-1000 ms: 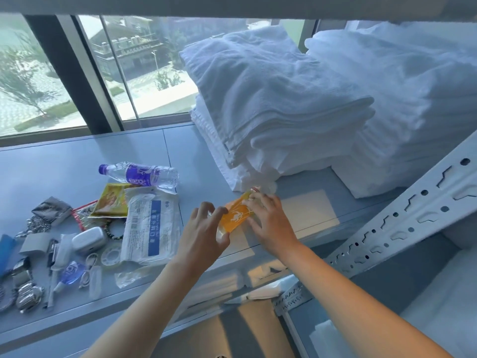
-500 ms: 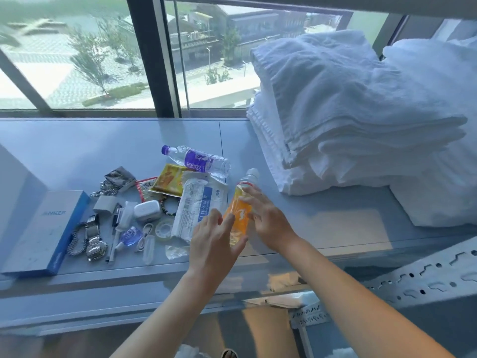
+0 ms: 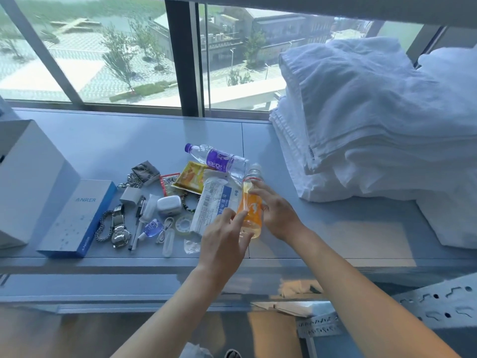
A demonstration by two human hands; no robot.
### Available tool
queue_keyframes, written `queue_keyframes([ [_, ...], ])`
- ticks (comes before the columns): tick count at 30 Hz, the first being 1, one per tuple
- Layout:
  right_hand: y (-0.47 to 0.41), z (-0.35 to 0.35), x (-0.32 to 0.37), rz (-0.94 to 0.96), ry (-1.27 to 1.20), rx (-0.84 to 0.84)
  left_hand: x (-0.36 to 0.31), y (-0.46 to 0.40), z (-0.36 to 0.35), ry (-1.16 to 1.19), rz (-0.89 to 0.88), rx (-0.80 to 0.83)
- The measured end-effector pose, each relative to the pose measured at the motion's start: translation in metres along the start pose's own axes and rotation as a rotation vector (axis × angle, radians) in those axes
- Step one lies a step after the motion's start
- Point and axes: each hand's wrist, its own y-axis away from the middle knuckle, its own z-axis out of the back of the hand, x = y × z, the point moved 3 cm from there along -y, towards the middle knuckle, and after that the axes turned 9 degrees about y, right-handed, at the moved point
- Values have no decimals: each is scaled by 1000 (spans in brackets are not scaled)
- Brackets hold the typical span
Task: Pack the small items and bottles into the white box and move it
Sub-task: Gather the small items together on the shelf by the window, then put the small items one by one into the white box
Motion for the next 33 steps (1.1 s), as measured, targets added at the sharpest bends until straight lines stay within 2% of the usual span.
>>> queue_keyframes([
  [6,0,9,3,19,-25,-77,0,0,11,5,-1,-31],
  [20,7,15,-4,-67,-22,-108,3,-9,34,11,-3,-20],
  [27,-15,1,41,-20,67,-108,34,-14,61,4,-15,-15],
  [33,-43,-36,117,82,20,-40,84,-6,122,17,9,-67],
])
